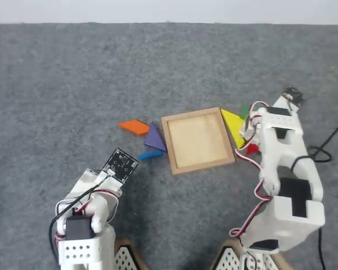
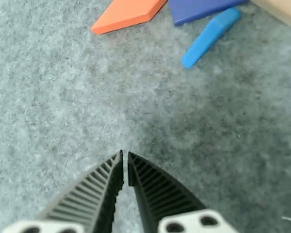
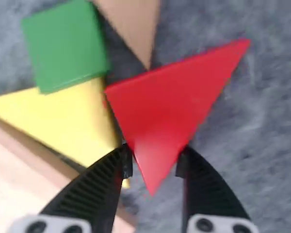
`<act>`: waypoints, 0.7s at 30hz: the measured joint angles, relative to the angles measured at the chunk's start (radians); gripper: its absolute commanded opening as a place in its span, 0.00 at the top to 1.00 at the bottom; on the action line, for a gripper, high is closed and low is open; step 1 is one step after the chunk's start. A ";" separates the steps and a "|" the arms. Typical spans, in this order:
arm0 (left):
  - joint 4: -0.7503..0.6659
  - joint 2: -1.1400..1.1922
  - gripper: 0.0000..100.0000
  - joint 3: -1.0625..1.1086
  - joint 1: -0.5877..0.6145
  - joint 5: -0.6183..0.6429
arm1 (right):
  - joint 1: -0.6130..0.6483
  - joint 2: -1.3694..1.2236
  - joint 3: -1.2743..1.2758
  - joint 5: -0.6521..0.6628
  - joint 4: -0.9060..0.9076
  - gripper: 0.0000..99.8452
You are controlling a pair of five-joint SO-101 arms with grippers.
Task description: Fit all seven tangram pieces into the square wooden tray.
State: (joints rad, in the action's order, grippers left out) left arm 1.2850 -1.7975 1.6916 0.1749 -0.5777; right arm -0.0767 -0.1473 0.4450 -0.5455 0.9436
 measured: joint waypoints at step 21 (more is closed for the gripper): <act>0.000 0.000 0.99 0.000 0.000 0.000 | -0.121 -0.002 -0.285 0.080 0.218 0.63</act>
State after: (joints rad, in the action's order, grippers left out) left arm 1.2850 -1.7975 1.6916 0.1749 -0.5777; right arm -0.1979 -0.1488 0.1596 -0.4657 1.1615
